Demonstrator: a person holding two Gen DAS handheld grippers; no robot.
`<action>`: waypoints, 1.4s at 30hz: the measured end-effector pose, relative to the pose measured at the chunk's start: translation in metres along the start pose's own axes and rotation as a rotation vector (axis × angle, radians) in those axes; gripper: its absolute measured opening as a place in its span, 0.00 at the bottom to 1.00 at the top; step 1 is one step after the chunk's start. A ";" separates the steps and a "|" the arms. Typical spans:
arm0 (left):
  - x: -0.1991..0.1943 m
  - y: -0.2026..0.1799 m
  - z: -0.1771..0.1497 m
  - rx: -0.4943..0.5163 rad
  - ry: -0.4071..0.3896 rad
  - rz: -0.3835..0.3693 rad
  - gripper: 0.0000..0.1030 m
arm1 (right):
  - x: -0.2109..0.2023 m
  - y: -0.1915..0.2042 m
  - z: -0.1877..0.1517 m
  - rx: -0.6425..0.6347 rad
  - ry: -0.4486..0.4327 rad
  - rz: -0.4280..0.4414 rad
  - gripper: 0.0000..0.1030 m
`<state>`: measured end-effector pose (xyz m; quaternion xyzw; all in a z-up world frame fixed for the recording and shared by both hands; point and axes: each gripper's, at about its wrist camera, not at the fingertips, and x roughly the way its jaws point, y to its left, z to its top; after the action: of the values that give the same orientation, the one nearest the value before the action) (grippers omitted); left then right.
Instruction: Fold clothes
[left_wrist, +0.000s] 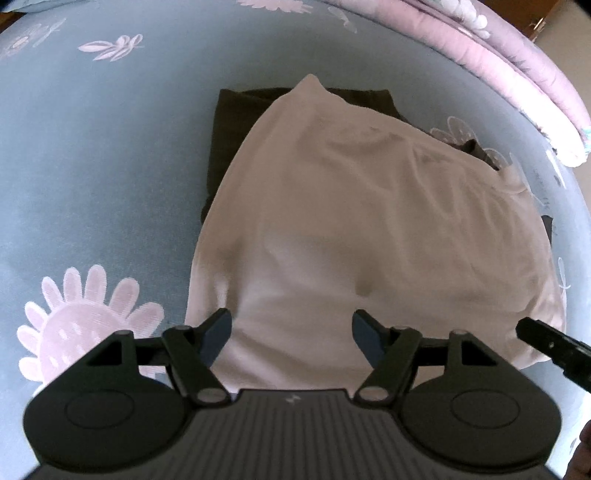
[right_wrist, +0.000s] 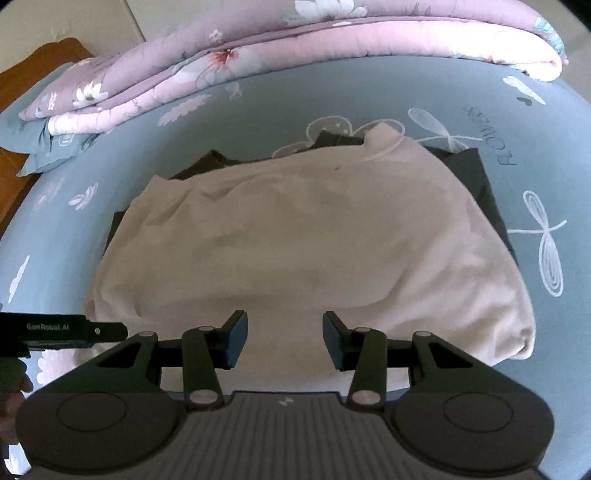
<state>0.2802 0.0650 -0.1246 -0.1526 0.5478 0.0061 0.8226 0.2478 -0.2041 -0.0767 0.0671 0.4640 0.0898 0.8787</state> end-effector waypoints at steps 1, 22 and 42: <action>-0.003 -0.002 0.001 0.000 -0.003 0.000 0.69 | -0.002 -0.001 0.002 0.003 -0.004 -0.003 0.49; 0.015 -0.042 0.112 0.122 -0.189 -0.204 0.69 | 0.037 -0.082 0.110 0.116 -0.094 0.055 0.49; 0.062 -0.039 0.143 0.159 -0.186 -0.188 0.66 | 0.087 -0.127 0.131 0.147 -0.031 0.062 0.41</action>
<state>0.4404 0.0551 -0.1202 -0.1362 0.4511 -0.1001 0.8763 0.4172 -0.3131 -0.0988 0.1472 0.4536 0.0814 0.8752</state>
